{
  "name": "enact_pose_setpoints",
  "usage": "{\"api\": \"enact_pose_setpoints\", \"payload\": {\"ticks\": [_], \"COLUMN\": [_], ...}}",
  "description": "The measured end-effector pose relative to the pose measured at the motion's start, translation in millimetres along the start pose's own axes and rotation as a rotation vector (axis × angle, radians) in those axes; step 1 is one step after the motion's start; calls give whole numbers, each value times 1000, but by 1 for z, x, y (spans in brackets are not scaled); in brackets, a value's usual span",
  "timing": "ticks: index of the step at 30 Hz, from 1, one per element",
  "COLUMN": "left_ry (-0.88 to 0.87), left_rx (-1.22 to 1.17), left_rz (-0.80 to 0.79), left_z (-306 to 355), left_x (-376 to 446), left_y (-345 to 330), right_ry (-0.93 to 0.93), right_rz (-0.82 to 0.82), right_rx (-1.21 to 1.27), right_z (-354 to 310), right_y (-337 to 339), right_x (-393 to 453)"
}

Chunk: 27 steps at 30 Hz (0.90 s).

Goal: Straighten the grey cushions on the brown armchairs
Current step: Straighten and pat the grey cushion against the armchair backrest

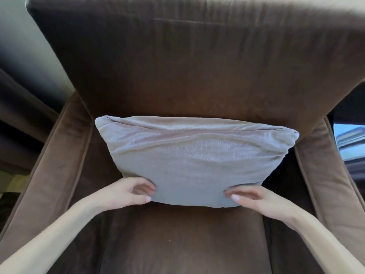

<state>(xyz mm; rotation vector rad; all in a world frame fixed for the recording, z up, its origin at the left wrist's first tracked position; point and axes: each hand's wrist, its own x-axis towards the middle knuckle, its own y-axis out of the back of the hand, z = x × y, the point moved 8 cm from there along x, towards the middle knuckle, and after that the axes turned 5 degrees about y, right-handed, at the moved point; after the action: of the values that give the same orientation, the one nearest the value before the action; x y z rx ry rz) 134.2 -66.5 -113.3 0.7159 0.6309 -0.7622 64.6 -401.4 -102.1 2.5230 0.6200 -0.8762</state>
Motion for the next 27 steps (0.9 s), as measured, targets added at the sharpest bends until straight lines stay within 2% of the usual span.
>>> {"api": "enact_pose_setpoints", "payload": {"ticks": [3, 5, 9, 15, 19, 23, 25, 27], "left_ry": [-122, -129, -67, -30, -72, -76, -75, -132], "left_rx": [-4, 88, 151, 61, 16, -36, -12, 44], "left_rz": [-221, -316, -284, -341, -274, -154, -38, 153], "left_z": [61, 85, 89, 89, 83, 70, 68, 80], "left_x": [-10, 4, 47, 48, 28, -2, -18, -34], "left_y": [-24, -38, -21, 8, 28, 54, 74, 95], "right_ry": [91, 149, -3, -26, -5, 46, 99, 216], "right_rz": [-173, -208, -206, -209, -74, 130, 260, 417], "right_rx": [18, 1, 111, 77, -11, 24, 17, 26], "right_z": [-64, -94, -88, -80, -70, -64, -71, -88], "right_y": [-37, -53, -45, 2, 32, 61, 77, 89], "right_x": [5, 25, 67, 49, 21, -13, -29, -41]}}
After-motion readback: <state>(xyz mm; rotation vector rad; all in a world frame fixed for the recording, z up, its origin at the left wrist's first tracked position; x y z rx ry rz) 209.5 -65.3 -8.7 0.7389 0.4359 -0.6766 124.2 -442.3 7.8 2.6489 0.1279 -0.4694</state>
